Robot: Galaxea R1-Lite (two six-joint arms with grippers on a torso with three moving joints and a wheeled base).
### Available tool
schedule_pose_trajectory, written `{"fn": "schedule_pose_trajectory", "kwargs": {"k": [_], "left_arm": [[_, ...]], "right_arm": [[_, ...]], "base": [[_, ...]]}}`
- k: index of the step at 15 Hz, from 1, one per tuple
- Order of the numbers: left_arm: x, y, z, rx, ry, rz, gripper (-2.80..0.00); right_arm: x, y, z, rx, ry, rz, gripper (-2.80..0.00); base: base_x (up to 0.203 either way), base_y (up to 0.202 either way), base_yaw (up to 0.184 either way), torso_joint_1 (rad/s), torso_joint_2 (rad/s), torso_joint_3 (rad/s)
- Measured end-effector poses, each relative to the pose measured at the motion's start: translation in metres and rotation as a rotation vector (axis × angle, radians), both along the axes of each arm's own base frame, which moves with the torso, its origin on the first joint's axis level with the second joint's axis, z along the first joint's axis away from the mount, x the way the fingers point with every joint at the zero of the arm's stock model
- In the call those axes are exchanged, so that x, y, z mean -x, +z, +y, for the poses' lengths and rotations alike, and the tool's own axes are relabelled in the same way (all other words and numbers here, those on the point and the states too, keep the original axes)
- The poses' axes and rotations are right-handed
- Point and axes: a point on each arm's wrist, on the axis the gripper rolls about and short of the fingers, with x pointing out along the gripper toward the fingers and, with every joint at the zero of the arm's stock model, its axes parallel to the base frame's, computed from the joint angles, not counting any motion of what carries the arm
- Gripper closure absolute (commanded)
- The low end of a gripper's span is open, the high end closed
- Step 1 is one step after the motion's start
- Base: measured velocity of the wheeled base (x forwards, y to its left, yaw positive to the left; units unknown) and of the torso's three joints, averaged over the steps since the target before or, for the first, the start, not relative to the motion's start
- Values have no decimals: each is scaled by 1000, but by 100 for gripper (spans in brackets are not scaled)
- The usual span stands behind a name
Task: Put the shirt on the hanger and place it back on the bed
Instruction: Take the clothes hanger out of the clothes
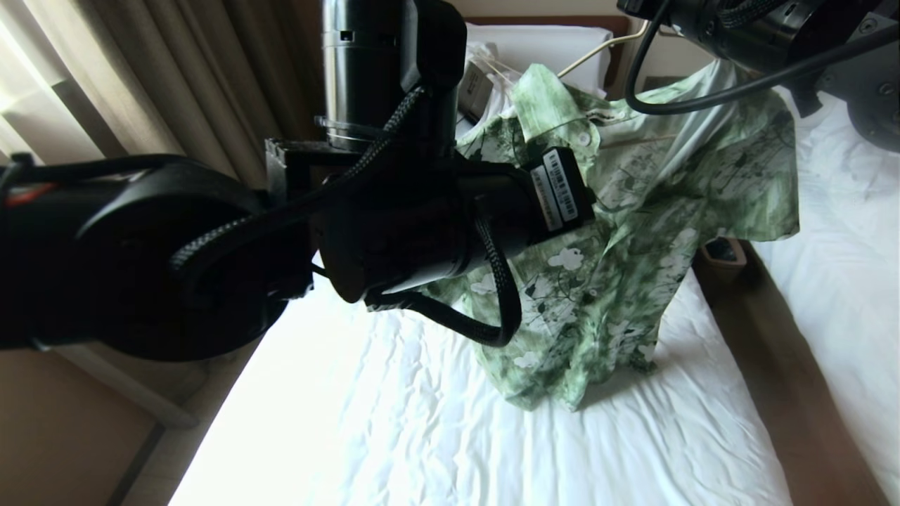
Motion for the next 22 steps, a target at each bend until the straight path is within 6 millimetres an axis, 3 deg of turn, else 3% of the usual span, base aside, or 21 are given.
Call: {"fn": "schedule_pose_trajectory", "kwargs": {"k": [4,8,10,13,21,22], "left_arm": [[-4,7,5,23,25,-14,-280],[-18,32,40,73,119,-63,-280],[-23,41,48,96,140,-84,-280],[-29,49,46,121,147,-109,-280],[-34,45,26,118,112,-102,-280],[-33,44,23,116,106,-101,0]], "right_arm": [[-2,1,-5,-2,-13,-1,0],[0,-3,-11,-27,-8,26,0],[1,-5,-13,-24,-12,35,0],[6,-10,-10,-12,2,54,0],[17,-9,-9,-9,19,59,0],[17,-9,-9,-9,19,58,0]], "base": [[0,0,0,0,0,0],[0,0,0,0,0,0],[0,0,0,0,0,0],[0,0,0,0,0,0],[0,0,0,0,0,0],[0,0,0,0,0,0]]}}
